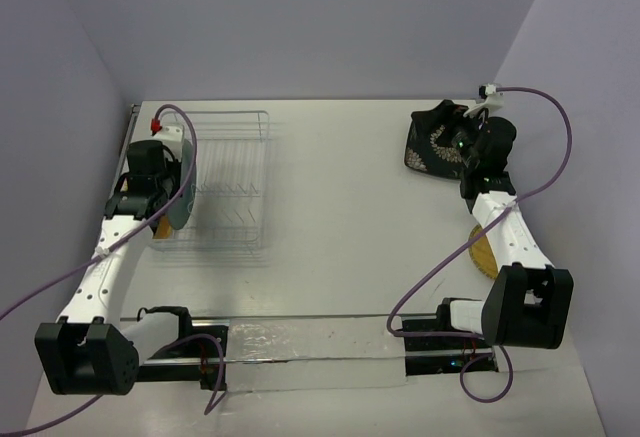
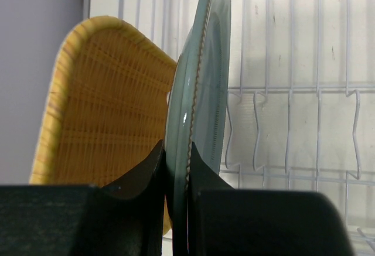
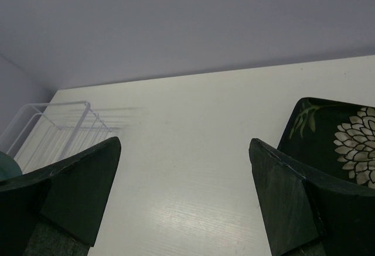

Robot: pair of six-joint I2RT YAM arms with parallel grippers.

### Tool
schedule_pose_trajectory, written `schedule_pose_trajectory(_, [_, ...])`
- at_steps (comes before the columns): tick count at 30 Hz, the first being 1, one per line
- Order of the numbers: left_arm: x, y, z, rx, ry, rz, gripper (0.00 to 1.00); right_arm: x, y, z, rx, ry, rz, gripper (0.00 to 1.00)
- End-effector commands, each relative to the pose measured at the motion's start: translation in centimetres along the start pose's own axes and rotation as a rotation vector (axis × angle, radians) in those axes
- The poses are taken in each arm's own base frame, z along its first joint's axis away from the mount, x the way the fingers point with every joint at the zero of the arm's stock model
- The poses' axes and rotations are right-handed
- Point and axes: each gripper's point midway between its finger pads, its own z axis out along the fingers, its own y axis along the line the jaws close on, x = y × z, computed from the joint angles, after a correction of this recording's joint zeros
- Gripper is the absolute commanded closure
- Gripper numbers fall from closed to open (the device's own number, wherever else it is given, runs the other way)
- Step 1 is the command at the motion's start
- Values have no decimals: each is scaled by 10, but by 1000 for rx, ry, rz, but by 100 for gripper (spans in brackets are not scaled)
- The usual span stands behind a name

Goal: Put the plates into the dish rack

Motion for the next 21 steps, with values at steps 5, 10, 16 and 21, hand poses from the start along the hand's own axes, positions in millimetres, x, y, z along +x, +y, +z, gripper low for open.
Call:
schedule_pose_trajectory(5, [-31,10,6,-39,-74,-70,100,-15,1,4,-21,-30,6,3])
schedule_pose_trajectory(10, [-25,6,9,-27,-41,-85,95,-15,2,5,-32,-26,15,3])
schedule_pose_trajectory(16, [-23,7,12,-38,-15,-95,43,-16,5,4,-45,-28,17,3])
schedule_pose_trajectory(21, [-32,13,10,-67,-23,-124,22,-16,9,0,-66,-23,0,3])
